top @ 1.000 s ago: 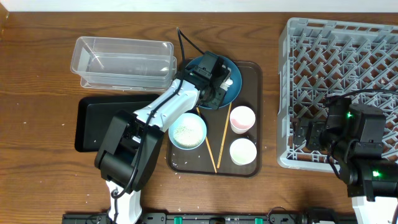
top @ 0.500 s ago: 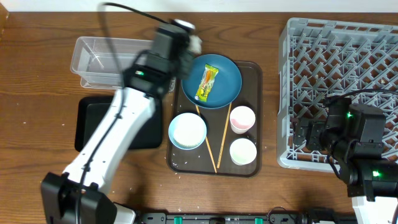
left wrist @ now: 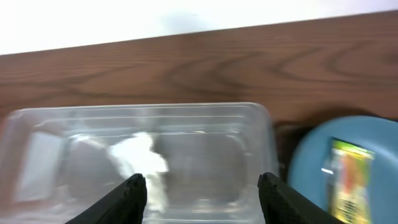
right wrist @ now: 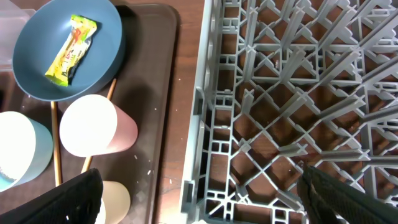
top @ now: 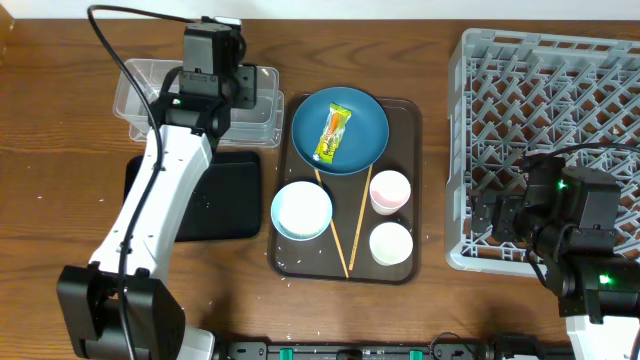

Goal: Sort waste into correct bins and load items into the dishwasher rack
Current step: 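Carry the tissue with left gripper to the clear bin and release, then grasp the yellow snack wrapper with left gripper and drop into clear bin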

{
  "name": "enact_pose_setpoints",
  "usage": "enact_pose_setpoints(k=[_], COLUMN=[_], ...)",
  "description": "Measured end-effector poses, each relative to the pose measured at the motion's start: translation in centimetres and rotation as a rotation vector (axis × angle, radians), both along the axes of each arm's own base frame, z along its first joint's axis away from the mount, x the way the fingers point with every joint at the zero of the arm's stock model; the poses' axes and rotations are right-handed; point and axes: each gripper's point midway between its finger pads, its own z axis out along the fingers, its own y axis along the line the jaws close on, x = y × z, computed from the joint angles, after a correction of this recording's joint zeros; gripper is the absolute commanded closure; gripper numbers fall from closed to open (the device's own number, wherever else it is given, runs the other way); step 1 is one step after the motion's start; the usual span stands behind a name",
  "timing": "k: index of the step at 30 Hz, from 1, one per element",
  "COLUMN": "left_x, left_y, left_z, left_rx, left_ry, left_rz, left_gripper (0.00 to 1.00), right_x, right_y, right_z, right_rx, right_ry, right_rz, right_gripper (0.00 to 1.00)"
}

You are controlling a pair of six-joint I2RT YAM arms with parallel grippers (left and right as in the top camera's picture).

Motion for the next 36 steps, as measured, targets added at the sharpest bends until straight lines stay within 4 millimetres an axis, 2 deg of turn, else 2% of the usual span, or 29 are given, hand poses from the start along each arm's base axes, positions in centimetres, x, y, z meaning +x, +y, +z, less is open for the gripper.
enact_pose_setpoints(k=[6, 9, 11, 16, 19, 23, 28, 32, 33, 35, 36], left_x=[-1.3, -1.9, -2.2, -2.7, -3.1, -3.1, -3.3, -3.3, -3.3, -3.3, -3.4], left_y=[-6.3, -9.4, -11.5, -14.5, -15.1, -15.3, -15.1, -15.1, -15.1, -15.0, -15.0], left_z=[-0.3, -1.5, -3.6, -10.1, -13.9, -17.3, -19.4, -19.5, -19.5, -19.6, -19.6], left_rx=[-0.123, -0.145, -0.151, -0.139, -0.126, -0.115, -0.106, -0.103, -0.103, -0.103, -0.101], left_ry=[0.033, 0.069, 0.117, 0.252, 0.329, 0.38, 0.421, 0.423, 0.423, 0.427, 0.426], left_rz=[-0.206, -0.288, -0.336, -0.39, -0.398, -0.395, -0.385, -0.386, -0.387, -0.38, -0.383], left_gripper=[0.38, 0.34, 0.33, 0.3, 0.3, 0.31, 0.5, 0.74, 0.85, 0.94, 0.94], right_x=[0.0, 0.0, 0.0, -0.1, -0.1, -0.1, -0.1, -0.1, -0.1, -0.1, -0.1], right_y=[0.0, 0.0, 0.0, 0.0, 0.0, 0.0, 0.0, 0.0, 0.0, 0.0, 0.0], right_z=[0.0, 0.0, 0.0, -0.1, -0.1, -0.1, -0.1, -0.1, -0.1, -0.1, -0.1], right_rx=[0.0, 0.0, 0.0, 0.0, 0.0, 0.001, 0.0, 0.0, 0.0, 0.0, 0.0], right_ry=[0.0, 0.0, 0.001, 0.006, 0.008, 0.008, 0.008, 0.007, 0.007, 0.007, 0.007], right_rz=[0.0, 0.0, 0.0, 0.0, 0.0, 0.0, 0.0, 0.0, 0.0, 0.0, 0.0], right_gripper=[0.01, 0.01, 0.01, 0.01, 0.01, 0.01, 0.01, 0.01, 0.01, 0.01, 0.01])
